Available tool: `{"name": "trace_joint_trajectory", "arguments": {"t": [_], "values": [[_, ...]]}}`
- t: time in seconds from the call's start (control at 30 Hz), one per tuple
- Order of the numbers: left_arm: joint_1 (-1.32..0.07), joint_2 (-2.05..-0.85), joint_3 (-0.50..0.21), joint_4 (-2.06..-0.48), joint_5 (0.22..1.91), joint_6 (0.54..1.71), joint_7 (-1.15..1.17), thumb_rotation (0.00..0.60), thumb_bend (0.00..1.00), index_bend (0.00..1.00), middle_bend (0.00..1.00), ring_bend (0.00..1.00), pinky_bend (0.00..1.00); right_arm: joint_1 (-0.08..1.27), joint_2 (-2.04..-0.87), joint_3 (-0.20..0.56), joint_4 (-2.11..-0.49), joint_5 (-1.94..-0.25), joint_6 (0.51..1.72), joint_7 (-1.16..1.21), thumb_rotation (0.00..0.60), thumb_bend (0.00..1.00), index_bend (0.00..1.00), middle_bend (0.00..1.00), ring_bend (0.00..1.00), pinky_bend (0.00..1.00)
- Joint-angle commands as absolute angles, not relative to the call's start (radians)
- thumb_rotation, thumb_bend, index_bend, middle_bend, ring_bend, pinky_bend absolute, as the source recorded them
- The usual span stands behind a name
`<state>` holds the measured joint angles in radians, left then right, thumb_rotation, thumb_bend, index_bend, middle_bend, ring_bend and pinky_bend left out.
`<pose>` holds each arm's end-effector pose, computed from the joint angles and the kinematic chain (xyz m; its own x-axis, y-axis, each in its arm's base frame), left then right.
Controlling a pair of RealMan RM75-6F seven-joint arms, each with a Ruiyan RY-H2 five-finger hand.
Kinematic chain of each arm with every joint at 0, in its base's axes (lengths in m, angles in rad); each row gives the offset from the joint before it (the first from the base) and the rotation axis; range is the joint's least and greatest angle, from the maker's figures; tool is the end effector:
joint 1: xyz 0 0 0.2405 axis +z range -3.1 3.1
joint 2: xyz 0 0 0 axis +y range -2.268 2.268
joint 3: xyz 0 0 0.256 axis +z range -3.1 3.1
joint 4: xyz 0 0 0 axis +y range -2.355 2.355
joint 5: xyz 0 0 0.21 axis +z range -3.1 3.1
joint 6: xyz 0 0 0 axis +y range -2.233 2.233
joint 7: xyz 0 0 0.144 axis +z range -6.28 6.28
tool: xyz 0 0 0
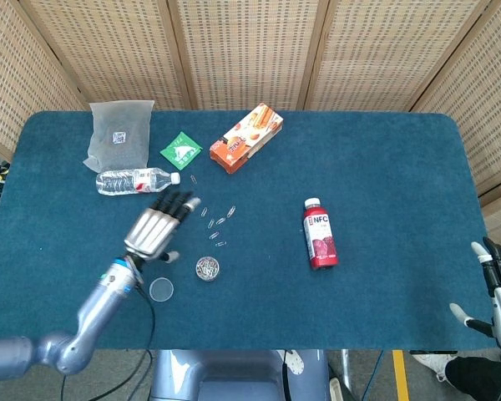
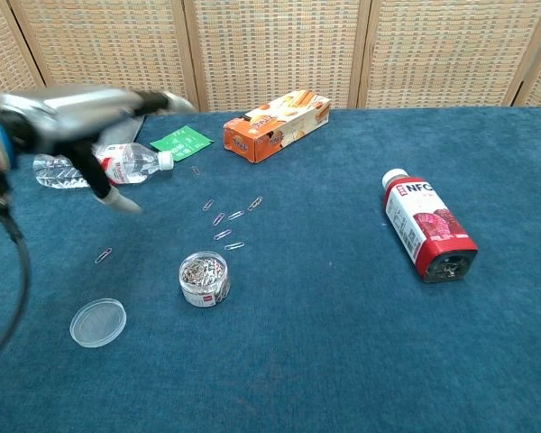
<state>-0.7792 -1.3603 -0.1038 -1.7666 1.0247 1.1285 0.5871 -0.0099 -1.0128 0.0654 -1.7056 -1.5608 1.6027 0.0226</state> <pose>-0.1290 0.3236 0.0361 0.5775 0.1418 0.8039 0.7768 -0.3982 -0.4878 -0.2992 -0.1540 0.1977 0.3888 0.0927 0.9167 -0.9209 0.0081 0.3897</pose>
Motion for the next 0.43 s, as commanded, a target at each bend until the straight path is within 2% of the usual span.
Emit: {"name": "trace_joint_trajectory", "arguments": {"t": [0.03, 0.17, 0.27, 0.43], "values": [[-0.675, -1.269, -0.092, -1.785, 1.052, 1.256, 0.543, 0.6, 0.05, 0.0, 0.0, 0.0, 0.0, -0.011, -1.013, 0.064, -1.707, -1.563, 1.604, 0.021, 0.6, 0.0, 0.0, 0.0, 0.0, 0.0], [-0.579, -1.207, -0.069, -1.782, 1.063, 1.351, 0.484, 0.6, 0.03, 0.0, 0.0, 0.0, 0.0, -0.013, -1.015, 0.061, -1.705, -1.564, 1.604, 0.016, 0.6, 0.0, 0.0, 0.0, 0.0, 0.0], [-0.476, -1.157, -0.044, -1.784, 1.089, 1.431, 0.355, 0.6, 0.03, 0.0, 0.0, 0.0, 0.0, -0.012, -1.015, 0.062, -1.705, -1.564, 1.604, 0.016, 0.6, 0.0, 0.0, 0.0, 0.0, 0.0], [-0.361, -1.117, 0.008, -1.735, 1.174, 1.484, 0.182, 0.6, 0.03, 0.0, 0.0, 0.0, 0.0, -0.01, -1.013, 0.063, -1.702, -1.558, 1.597, 0.024, 0.6, 0.0, 0.0, 0.0, 0.0, 0.0]]}}
